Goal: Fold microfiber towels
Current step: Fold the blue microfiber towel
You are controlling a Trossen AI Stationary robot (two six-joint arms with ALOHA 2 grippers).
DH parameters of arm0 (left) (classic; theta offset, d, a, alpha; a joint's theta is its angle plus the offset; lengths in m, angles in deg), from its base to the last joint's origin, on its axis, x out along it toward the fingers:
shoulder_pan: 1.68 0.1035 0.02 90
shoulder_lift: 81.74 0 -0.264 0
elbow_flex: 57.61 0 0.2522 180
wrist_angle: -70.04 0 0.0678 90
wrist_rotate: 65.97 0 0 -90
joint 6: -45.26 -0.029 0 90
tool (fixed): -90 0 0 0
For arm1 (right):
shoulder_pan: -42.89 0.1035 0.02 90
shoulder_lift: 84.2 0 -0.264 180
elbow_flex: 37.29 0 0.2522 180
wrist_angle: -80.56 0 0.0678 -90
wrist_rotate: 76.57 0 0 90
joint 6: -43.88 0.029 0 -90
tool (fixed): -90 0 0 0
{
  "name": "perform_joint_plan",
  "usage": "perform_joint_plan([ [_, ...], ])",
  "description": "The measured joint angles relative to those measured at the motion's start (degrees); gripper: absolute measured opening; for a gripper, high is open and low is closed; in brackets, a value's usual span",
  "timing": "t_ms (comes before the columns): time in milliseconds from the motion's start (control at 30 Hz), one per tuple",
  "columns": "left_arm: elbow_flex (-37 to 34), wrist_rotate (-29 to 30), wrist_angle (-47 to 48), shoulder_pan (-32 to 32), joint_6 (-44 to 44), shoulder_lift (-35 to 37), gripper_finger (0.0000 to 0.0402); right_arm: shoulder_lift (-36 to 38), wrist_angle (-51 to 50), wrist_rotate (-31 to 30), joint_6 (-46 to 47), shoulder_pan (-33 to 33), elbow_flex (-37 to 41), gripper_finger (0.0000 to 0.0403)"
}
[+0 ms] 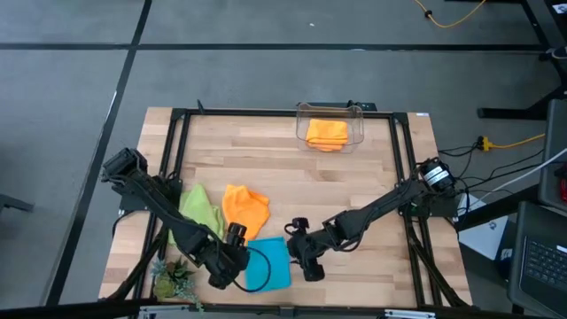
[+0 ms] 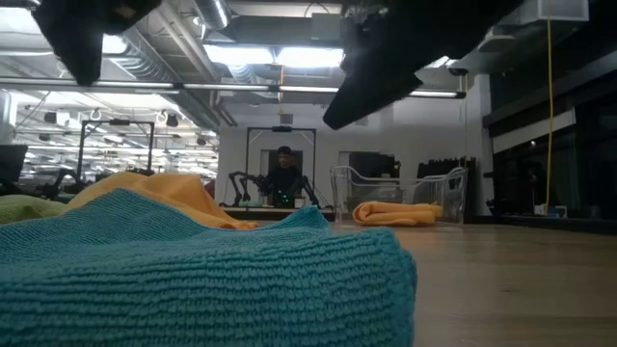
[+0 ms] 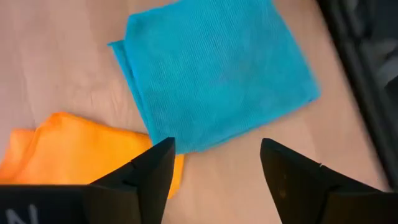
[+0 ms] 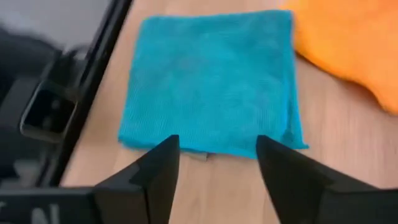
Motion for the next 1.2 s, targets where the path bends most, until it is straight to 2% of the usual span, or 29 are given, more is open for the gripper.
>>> perform_joint_plan([
  [100, -0.3, -0.3, -0.7, -1.3, -4.9, -2.8, 0.0232, -0.8, 1.4, 2.6, -9.6, 1.0, 0.0, 0.0219],
  [167, -0.3, -0.5, -2.9, -2.0, -6.1, -5.2, 0.0230, -1.9, 3.1, 3.4, -12.6, 1.8, 0.0, 0.0219],
  [267, -0.3, 0.6, -6.1, -2.7, -8.4, -8.4, 0.0229, -3.3, 4.0, 3.4, -15.8, 2.9, 0.0, 0.0220],
  [367, -0.3, 3.9, -6.5, -3.3, -12.9, -10.2, 0.0229, -4.3, 4.8, 0.5, -19.2, 3.6, 0.0, 0.0220],
  [467, -0.3, 6.2, -5.5, -3.4, -15.6, -11.6, 0.0229, -5.4, 6.5, -1.9, -22.0, 3.8, 0.0, 0.0220],
  [667, -0.2, 6.9, -5.9, -3.2, -18.2, -14.9, 0.0228, -8.0, 7.6, -2.0, -25.5, 3.8, 0.0, 0.0220],
  [900, 0.2, 9.6, -7.1, -3.7, -18.5, -15.7, 0.0228, -10.4, 8.9, -2.1, -32.0, 3.7, 0.0, 0.0220],
  [1067, 1.7, 11.8, -10.4, -4.7, -22.9, -15.9, 0.0228, -11.1, 9.4, -3.5, -35.5, 3.6, 0.0, 0.0220],
  [1200, 1.7, 8.1, -11.3, -4.8, -23.6, -16.5, 0.0228, -11.1, 10.3, -4.1, -36.0, 3.6, 0.0, 0.0220],
])
